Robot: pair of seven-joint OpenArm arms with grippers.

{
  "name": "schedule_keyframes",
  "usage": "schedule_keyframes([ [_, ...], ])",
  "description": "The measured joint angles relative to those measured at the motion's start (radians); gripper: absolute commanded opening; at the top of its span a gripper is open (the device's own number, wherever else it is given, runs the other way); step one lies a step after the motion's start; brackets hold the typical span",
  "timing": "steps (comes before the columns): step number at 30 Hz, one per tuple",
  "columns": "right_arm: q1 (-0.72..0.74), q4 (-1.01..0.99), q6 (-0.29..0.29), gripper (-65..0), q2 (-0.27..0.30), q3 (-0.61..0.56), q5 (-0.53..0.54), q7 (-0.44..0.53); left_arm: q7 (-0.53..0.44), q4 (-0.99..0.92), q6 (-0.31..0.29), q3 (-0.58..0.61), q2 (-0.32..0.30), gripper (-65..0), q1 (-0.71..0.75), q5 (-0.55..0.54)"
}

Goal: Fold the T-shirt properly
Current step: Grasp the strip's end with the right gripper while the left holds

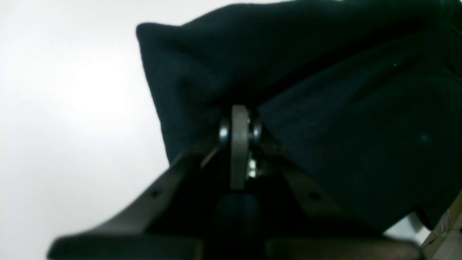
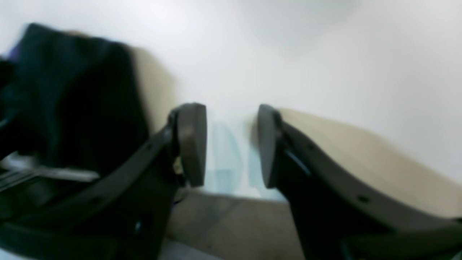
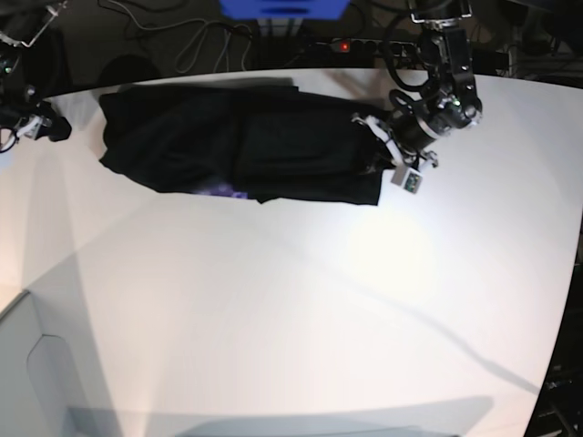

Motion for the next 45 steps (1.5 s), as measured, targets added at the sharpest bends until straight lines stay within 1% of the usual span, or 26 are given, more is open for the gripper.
schedule_keyframes([
  [3, -0.024, 0.004, 0.000, -40.5, -0.005, -0.031, 0.156, 0.000, -0.004, 0.000, 0.000, 0.000, 0.003, -65.0, 0.001, 0.000],
  [5, -0.031, 0.006, 0.000, -40.5, -0.011, -0.045, 0.206, 0.009, -0.005, 0.000, 0.000, 0.000, 0.003, -65.0, 0.002, 0.000],
  [6, -0.034, 0.007, 0.000, -40.5, -0.013, -0.054, 0.214, 0.006, -0.004, 0.000, 0.000, -0.001, 0.003, -65.0, 0.002, 0.000],
  [13, -0.040, 0.090, 0.000, -41.0, -0.080, -0.056, 0.234, 0.004, -0.005, 0.000, 0.001, -0.001, 0.003, -65.0, 0.003, 0.000],
  [25, -0.040, 0.089, 0.000, -40.2, -0.093, -0.058, 0.230, 0.003, -0.012, 0.000, 0.002, -0.001, 0.003, -65.0, 0.008, 0.000],
  [27, -0.040, 0.089, 0.000, -37.8, -0.092, -0.058, 0.230, 0.003, -0.012, 0.000, 0.002, -0.001, 0.003, -65.0, 0.008, 0.000],
  [31, -0.040, 0.089, 0.000, -28.0, -0.093, -0.058, 0.230, 0.003, -0.012, 0.000, 0.002, -0.001, 0.002, -65.0, 0.008, 0.000],
  [33, -0.041, 0.089, 0.000, -25.4, -0.092, -0.058, 0.230, 0.003, -0.012, 0.000, 0.002, -0.001, 0.002, -65.0, 0.008, 0.000],
  [41, -0.071, 0.088, 0.000, -25.2, -0.093, -0.059, 0.227, 0.001, -0.012, 0.000, 0.002, -0.001, 0.003, -65.0, 0.008, 0.000],
  [45, -0.074, 0.052, 0.000, -25.3, -0.110, -0.063, 0.239, 0.008, -0.011, 0.000, 0.002, -0.002, 0.003, -65.0, 0.008, 0.000],
])
